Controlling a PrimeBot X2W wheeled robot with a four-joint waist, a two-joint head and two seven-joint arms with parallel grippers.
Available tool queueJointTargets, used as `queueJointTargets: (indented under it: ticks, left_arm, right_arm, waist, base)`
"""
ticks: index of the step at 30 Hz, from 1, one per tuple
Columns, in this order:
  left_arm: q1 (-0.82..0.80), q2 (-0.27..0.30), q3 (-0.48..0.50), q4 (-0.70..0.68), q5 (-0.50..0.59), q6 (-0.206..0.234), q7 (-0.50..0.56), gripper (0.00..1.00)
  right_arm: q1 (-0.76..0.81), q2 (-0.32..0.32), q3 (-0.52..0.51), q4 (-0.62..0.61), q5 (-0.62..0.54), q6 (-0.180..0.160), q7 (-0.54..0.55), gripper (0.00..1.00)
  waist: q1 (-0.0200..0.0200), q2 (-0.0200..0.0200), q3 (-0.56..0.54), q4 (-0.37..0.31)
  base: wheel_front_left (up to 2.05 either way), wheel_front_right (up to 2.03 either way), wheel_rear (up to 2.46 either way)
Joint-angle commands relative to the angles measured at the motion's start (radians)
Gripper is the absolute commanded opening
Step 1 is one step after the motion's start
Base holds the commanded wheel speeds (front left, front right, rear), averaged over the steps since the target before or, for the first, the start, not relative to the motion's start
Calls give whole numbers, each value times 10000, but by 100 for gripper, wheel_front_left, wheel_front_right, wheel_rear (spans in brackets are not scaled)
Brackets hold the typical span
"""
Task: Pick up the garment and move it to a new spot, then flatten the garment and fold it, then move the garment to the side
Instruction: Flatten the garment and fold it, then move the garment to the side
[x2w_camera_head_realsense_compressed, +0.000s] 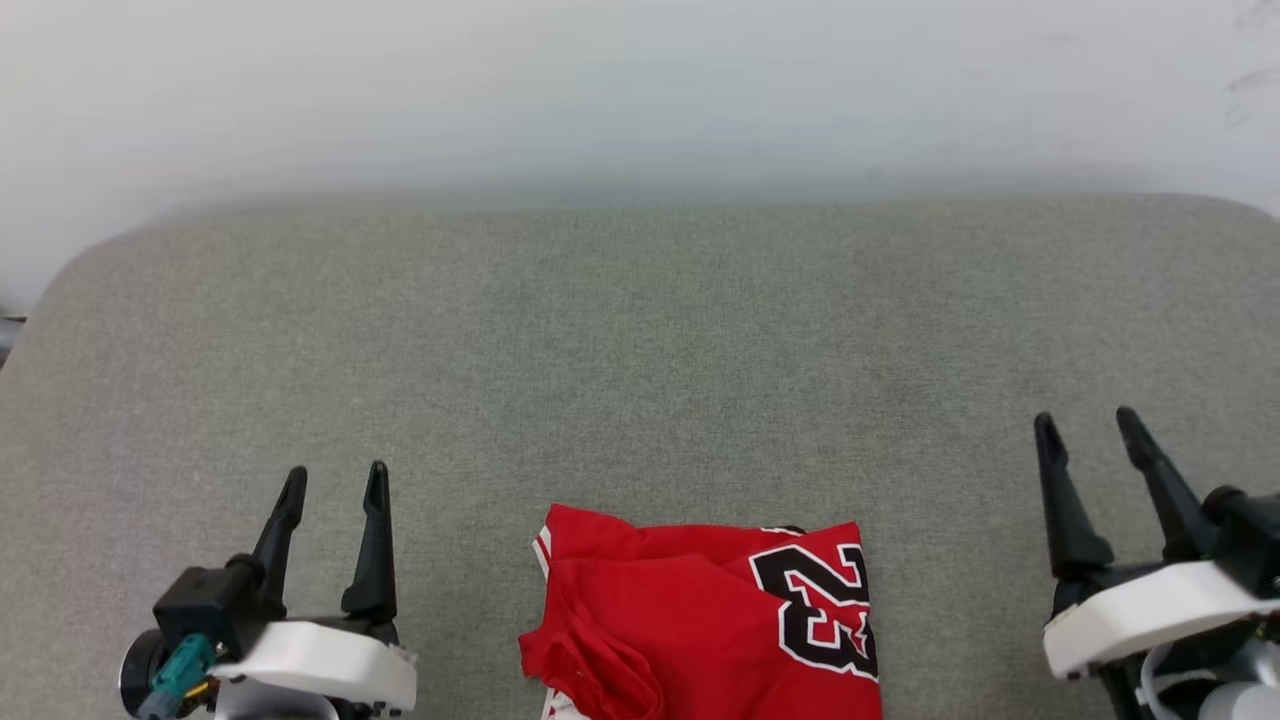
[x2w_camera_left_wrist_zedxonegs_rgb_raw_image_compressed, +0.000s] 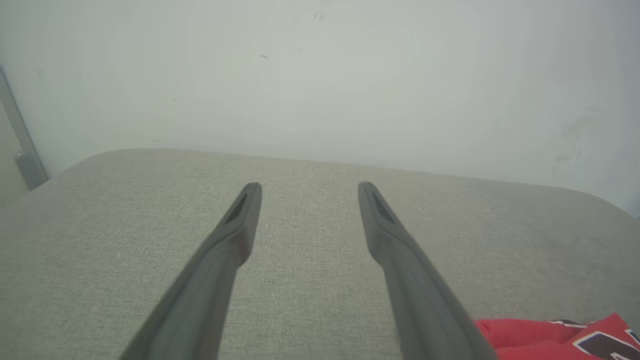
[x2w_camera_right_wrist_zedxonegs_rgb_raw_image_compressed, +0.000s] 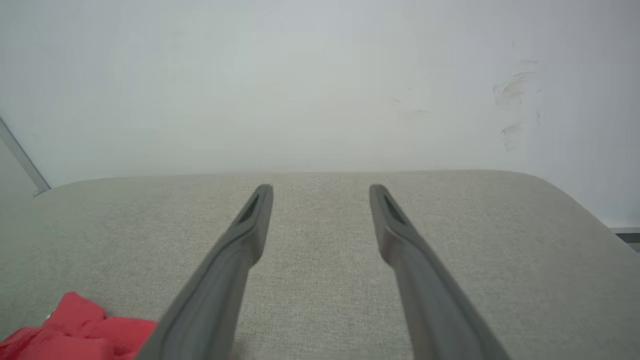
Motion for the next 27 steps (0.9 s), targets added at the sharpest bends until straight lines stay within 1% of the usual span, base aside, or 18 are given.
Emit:
queueJointTargets:
  ticks: [1, 5, 12, 23, 27]
  left_arm:
    - [153, -4, 7, 46, 122, 28, -43, 100]
    - [404, 136, -72, 209, 444, 106, -34, 100]
    - [732, 316, -227, 371, 724, 214, -13, 100]
    - [628, 285, -286, 424, 586, 270, -6, 100]
    - [517, 228, -274, 432, 520, 268, -10, 100]
  right_arm:
    - [249, 64, 86, -170, -135, -5, 28, 100]
    - [878, 171, 274, -724, -533, -5, 211, 100]
    - [1673, 333, 287, -1481, -772, -5, 581, 100]
    - [1923, 439, 210, -1915, -844, -5, 1040, 100]
    - [1954, 448, 1, -1872, -747, -5, 1359, 100]
  waist:
    - [0, 0, -156, -54]
    - [0, 0, -470, -57]
    - [0, 0, -764, -85]
    - [0, 0, -769, -73]
    - [0, 0, -707, -24]
  base:
    - [0, 0, 0]
    - [0, 0, 0]
    - [0, 0, 0]
    - [0, 0, 0]
    - [0, 0, 0]
